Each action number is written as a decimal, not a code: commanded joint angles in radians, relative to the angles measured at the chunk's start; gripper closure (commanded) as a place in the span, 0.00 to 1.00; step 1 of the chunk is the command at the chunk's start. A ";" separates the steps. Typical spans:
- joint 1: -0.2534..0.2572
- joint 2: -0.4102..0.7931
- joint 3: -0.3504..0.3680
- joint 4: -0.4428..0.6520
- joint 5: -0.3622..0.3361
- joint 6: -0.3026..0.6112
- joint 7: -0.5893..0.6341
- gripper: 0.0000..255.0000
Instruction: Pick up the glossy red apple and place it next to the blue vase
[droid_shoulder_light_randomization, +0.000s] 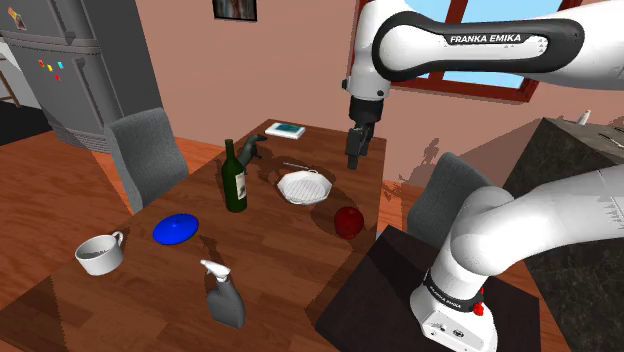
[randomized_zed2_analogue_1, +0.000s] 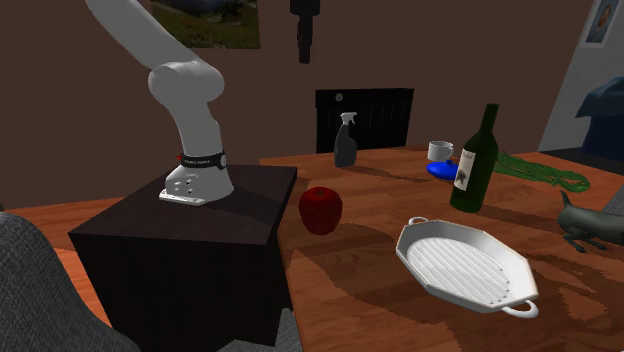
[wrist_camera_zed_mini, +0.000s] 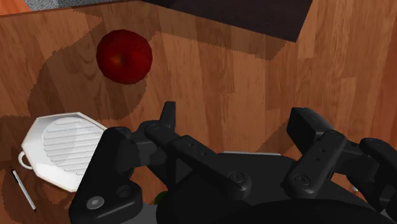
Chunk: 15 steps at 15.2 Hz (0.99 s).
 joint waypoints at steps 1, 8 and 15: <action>0.000 0.000 0.000 0.000 0.000 0.000 0.000 0.00; -0.008 -0.152 -0.158 -0.296 -0.074 0.256 -0.268 0.00; -0.043 -0.131 -0.386 -0.491 -0.168 0.568 -0.580 0.00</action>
